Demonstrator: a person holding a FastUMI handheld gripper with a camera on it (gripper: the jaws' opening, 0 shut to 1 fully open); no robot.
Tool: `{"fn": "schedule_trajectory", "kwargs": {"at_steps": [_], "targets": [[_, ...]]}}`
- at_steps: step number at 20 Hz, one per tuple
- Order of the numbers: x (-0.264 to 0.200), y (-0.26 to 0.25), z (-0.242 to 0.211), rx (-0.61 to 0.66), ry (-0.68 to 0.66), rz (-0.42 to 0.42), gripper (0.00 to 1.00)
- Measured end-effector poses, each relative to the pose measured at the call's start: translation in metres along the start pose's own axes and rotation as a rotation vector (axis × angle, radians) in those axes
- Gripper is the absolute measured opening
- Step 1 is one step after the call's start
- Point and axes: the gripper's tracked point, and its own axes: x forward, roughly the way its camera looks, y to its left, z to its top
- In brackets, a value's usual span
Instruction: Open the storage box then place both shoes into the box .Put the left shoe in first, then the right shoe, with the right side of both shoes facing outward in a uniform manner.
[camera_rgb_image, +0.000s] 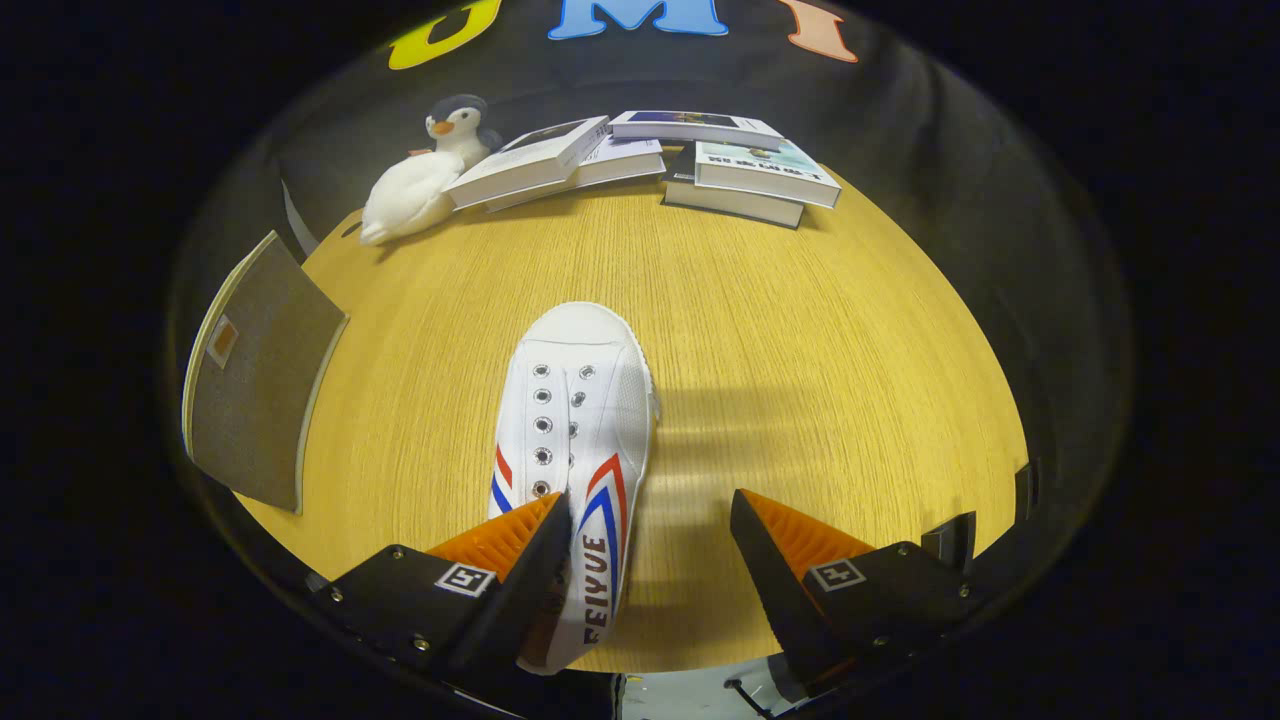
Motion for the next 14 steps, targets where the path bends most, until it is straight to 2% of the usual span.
{"fn": "schedule_trajectory", "kwargs": {"at_steps": [2,3,4,7,8,9,11,12,13,14], "targets": [[0.004,0.007,-0.001,0.009,0.007,0.022,0.98],[0.006,0.009,-0.002,0.017,0.016,0.036,0.95],[0.005,0.009,0.000,0.023,0.015,0.041,0.84],[0.005,0.021,-0.002,0.036,0.016,0.092,0.80],[0.007,0.025,-0.002,0.032,0.013,0.086,0.55],[0.007,0.024,-0.001,0.012,0.010,0.075,0.43],[0.008,0.017,0.001,-0.019,0.007,0.053,0.42],[0.005,0.020,0.001,-0.004,0.007,0.057,0.25],[0.004,0.020,0.001,0.010,-0.003,0.066,0.24],[0.014,0.012,0.001,0.037,-0.033,0.026,0.24]]}}
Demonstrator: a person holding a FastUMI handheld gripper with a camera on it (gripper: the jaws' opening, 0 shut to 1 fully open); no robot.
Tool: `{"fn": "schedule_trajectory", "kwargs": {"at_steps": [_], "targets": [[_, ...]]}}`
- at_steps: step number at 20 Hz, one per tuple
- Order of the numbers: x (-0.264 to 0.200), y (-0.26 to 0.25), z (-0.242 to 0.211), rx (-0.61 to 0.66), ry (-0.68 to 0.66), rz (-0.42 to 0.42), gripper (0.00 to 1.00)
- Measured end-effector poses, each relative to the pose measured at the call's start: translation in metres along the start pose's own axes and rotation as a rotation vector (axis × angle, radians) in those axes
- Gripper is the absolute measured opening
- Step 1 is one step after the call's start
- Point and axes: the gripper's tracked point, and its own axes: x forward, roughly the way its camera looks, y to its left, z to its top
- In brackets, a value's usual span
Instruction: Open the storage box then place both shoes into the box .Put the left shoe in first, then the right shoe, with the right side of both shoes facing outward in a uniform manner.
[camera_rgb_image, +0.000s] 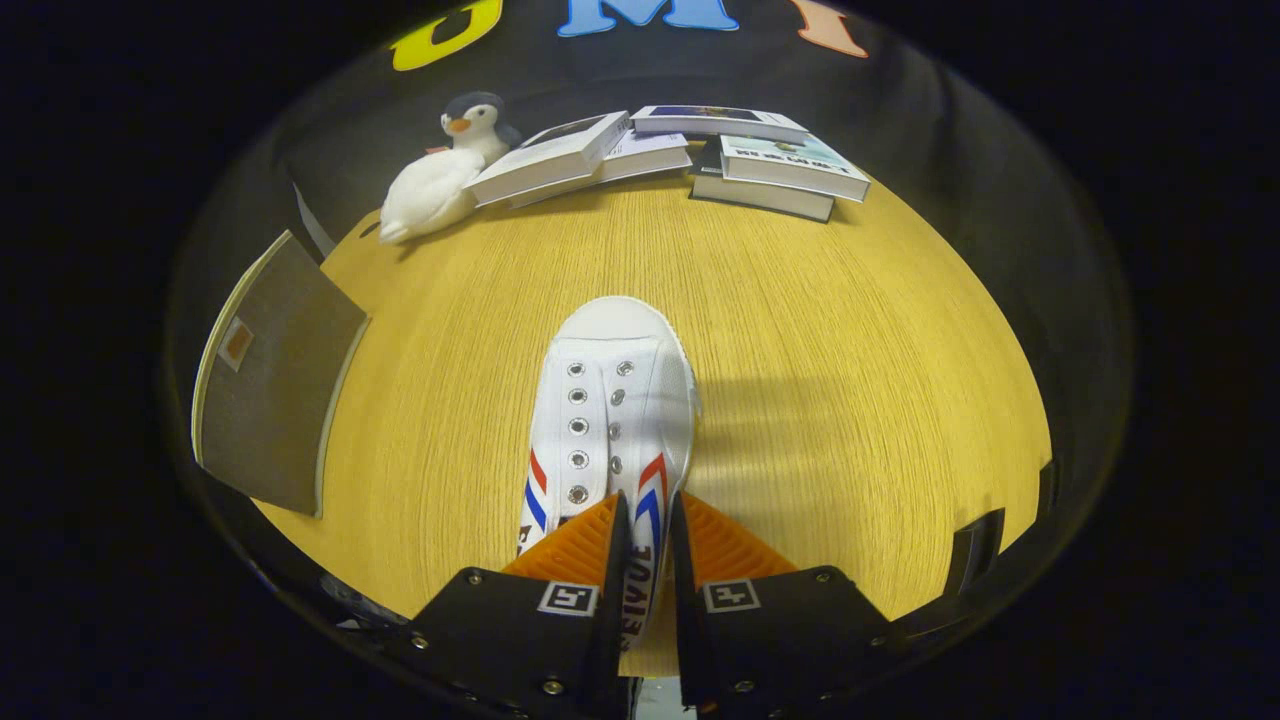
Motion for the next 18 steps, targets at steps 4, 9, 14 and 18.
{"fn": "schedule_trajectory", "kwargs": {"at_steps": [4,9,14,18], "targets": [[-0.014,0.007,0.001,0.142,0.022,0.064,0.00],[-0.033,0.018,0.016,0.214,-0.002,0.112,0.00],[-0.053,0.056,0.037,0.275,-0.025,0.228,0.00],[-0.071,0.098,0.052,0.354,-0.019,0.360,0.00]]}}
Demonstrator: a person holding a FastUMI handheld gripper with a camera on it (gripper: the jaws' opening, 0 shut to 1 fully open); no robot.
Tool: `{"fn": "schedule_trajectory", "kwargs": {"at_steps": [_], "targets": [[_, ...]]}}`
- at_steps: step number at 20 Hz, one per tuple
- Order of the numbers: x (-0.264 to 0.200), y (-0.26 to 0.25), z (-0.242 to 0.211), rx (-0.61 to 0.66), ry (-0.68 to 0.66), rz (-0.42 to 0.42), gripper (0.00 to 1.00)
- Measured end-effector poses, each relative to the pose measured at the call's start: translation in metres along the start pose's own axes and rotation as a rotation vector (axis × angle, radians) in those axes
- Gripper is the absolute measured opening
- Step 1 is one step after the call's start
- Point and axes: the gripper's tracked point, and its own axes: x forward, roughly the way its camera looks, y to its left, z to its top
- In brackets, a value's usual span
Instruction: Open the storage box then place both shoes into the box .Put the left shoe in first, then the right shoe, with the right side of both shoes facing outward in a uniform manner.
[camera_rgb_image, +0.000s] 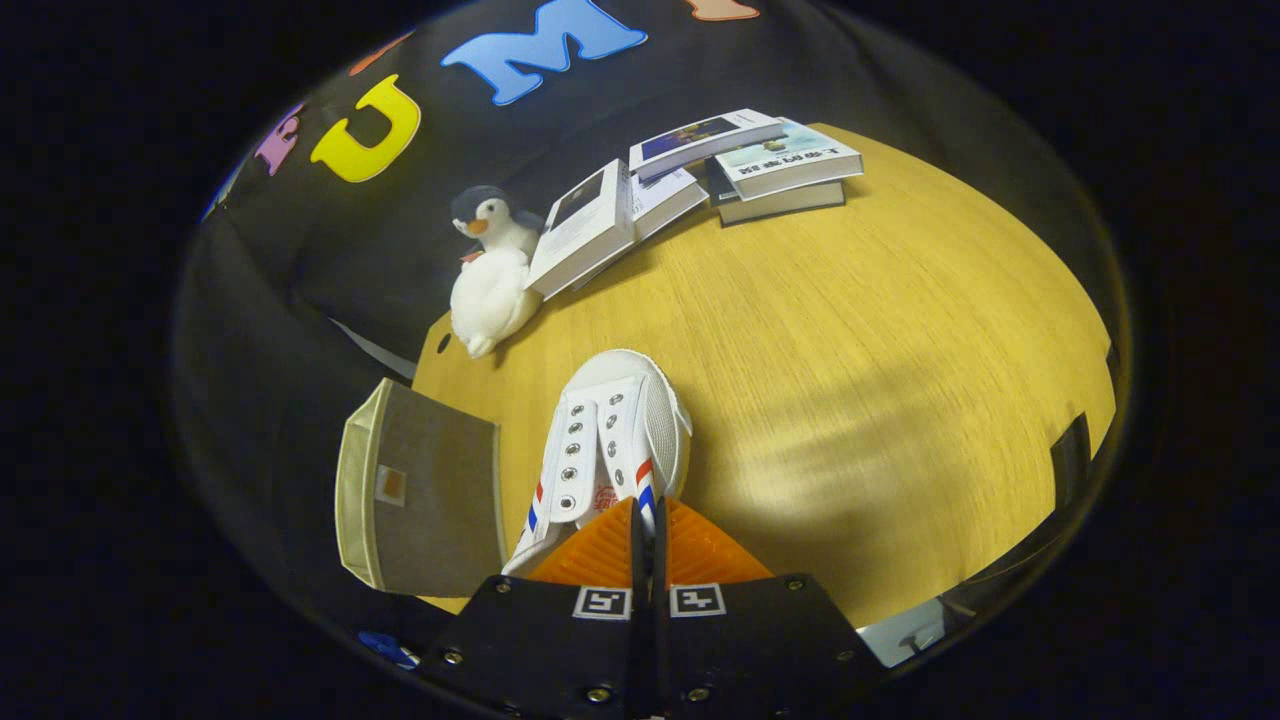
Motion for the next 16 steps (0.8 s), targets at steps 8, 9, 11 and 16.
{"fn": "schedule_trajectory", "kwargs": {"at_steps": [8,9,11,16], "targets": [[-0.014,0.087,0.007,-0.013,-0.012,0.137,0.00],[-0.015,0.097,0.008,-0.024,-0.016,0.142,0.00],[-0.015,0.115,0.007,-0.046,-0.025,0.154,0.00],[-0.012,0.167,-0.002,-0.072,-0.020,0.211,0.00]]}}
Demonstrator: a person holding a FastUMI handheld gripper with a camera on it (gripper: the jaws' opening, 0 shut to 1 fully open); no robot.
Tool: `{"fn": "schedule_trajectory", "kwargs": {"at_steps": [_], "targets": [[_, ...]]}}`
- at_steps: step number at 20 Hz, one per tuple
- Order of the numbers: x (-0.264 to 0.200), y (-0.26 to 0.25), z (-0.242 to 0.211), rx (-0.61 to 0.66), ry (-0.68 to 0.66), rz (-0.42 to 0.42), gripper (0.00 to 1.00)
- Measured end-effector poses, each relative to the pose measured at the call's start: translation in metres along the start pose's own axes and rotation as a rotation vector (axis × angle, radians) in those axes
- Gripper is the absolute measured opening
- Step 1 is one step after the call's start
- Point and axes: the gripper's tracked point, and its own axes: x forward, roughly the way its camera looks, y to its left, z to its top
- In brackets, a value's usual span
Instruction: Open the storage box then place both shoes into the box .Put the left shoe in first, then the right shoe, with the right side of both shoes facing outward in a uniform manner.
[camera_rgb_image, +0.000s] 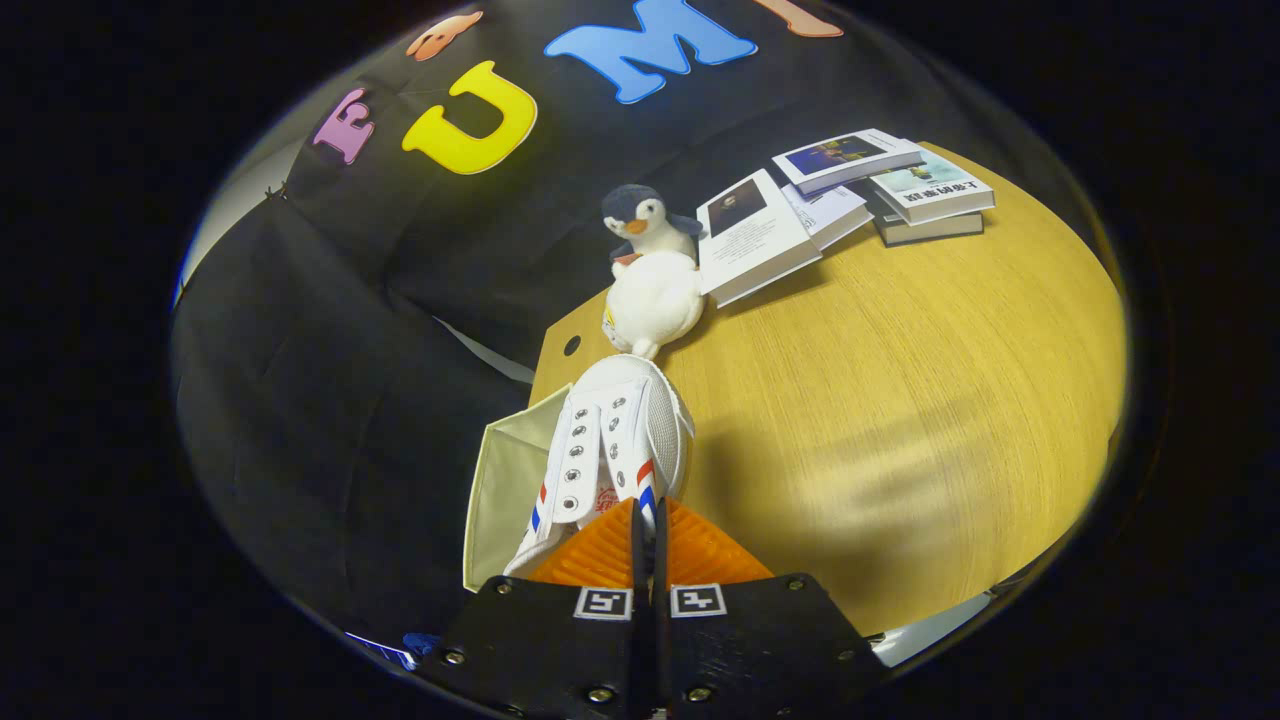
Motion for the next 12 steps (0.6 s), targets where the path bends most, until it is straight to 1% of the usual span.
{"fn": "schedule_trajectory", "kwargs": {"at_steps": [4,9,12], "targets": [[0.017,0.032,-0.005,-0.023,-0.018,0.019,0.00],[0.037,0.061,-0.014,-0.074,-0.052,-0.015,0.00],[0.052,0.078,-0.027,-0.084,-0.046,-0.017,0.00]]}}
